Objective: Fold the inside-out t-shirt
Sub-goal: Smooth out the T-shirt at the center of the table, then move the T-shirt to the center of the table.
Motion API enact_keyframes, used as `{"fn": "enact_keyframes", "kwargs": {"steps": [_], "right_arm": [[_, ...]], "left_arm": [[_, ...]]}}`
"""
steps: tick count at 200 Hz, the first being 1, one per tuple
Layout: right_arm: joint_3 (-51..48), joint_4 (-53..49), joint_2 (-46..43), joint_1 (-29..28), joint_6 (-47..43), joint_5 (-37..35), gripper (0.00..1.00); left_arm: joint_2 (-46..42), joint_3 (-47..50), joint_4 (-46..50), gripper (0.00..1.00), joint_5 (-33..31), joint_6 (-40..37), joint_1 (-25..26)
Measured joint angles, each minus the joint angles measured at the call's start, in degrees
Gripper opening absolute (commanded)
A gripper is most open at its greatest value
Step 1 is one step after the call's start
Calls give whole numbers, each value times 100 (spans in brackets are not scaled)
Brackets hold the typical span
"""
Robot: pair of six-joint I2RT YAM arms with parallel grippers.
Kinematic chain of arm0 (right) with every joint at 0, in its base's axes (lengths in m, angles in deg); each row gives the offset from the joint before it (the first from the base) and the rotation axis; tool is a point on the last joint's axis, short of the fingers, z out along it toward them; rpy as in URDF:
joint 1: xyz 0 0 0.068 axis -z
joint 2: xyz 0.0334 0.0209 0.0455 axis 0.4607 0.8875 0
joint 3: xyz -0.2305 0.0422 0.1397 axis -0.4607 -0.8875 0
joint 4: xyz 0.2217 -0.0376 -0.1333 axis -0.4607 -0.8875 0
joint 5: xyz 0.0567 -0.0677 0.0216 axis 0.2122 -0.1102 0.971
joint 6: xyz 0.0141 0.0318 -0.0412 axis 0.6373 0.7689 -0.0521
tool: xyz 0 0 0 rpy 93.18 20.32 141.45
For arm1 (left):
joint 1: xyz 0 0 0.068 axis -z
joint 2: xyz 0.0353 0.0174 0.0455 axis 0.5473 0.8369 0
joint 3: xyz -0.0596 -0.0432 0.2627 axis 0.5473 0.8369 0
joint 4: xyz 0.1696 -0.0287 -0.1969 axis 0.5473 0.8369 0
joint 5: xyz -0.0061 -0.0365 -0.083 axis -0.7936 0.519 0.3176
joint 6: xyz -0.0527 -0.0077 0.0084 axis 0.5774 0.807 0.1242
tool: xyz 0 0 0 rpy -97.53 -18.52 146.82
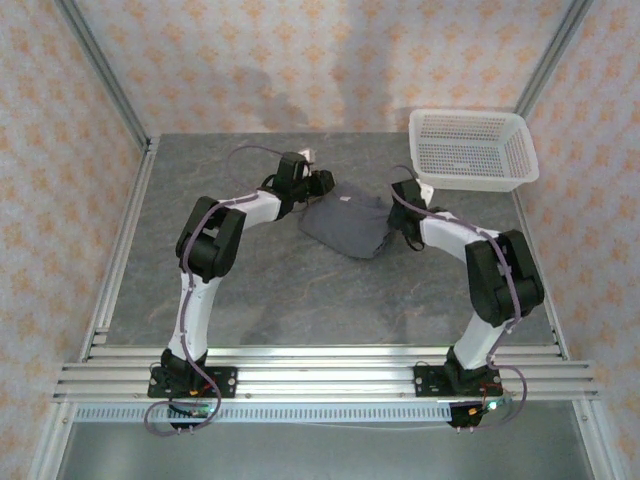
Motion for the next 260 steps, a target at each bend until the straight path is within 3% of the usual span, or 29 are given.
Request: {"fn": "enact_keyframes", "kwargs": {"steps": [21,44,77,89,110,125,166,203,234,260], "right_arm": [[2,-190,-240,103,195,372,58],[2,-208,-442,96,592,997,60],[140,-365,-229,90,1115,1565,59],[345,-487,28,92,1176,1600,52],[802,-638,579,90,988,1633,25],[1147,-662,986,74,579,1714,22],[2253,-745,1963,-70,-730,2140,23],[2973,-765,2487,-402,-1342,2962,32],[2951,-758,2441,-662,-1185,3038,42],[2444,-820,1799,-577,-1016,2771,41]], "left_arm": [[-175,31,131,56,-20,-129,0],[-935,599,372,57,-256,-299,4],[-2002,1178,525,37,-431,-361,35],[-2063,1191,516,34,-407,-382,101],[-1823,1185,533,27,-369,-367,306],[-1502,1185,557,27,-332,-367,505],[-1220,1792,470,30,-299,-260,911],[-2122,3213,-81,35,-573,4,855],[-2846,3751,184,44,-977,72,857],[-3407,3746,544,43,-1290,15,855]]}}
